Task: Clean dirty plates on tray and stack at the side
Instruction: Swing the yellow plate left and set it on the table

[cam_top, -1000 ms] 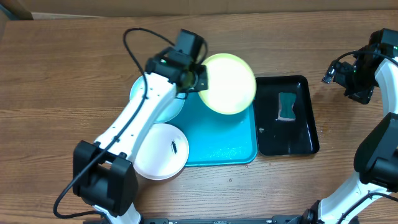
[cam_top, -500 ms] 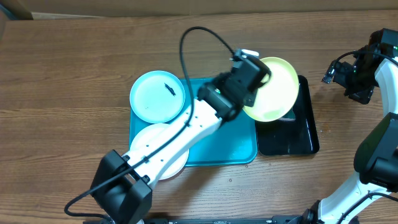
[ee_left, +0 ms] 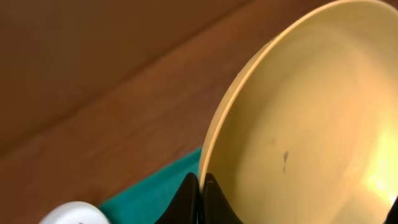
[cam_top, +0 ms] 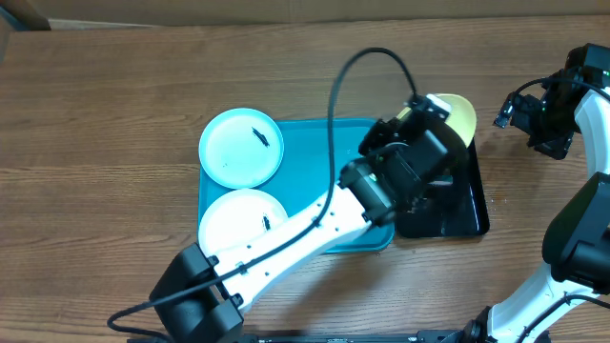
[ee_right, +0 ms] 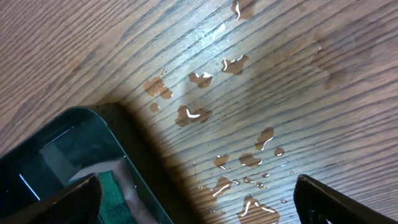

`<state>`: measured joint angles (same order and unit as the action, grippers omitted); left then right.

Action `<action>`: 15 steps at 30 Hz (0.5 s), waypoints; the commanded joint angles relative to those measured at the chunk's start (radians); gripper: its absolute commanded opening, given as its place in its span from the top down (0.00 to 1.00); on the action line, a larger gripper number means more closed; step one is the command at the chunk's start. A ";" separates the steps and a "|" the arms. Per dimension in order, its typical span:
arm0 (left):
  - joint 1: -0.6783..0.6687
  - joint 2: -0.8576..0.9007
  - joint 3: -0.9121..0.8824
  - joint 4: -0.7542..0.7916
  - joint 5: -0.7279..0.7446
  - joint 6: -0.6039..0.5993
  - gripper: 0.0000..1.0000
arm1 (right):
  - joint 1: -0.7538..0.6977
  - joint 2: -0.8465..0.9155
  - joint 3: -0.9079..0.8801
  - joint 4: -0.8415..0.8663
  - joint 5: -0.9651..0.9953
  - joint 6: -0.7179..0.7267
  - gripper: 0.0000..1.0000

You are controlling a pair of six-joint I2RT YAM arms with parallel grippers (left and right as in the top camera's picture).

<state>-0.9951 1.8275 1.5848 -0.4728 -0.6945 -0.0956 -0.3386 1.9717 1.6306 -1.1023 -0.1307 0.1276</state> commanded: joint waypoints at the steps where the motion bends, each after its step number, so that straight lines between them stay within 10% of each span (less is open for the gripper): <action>1: -0.035 -0.016 0.021 0.045 -0.127 0.167 0.96 | 0.003 -0.032 0.018 0.002 -0.001 0.003 0.00; 15: -0.151 -0.016 0.021 0.179 -0.266 0.526 0.96 | 0.003 -0.032 0.018 0.002 -0.001 0.003 0.00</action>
<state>-1.1328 1.8275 1.5848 -0.3138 -0.8654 0.3408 -0.3386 1.9717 1.6306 -1.1023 -0.1307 0.1276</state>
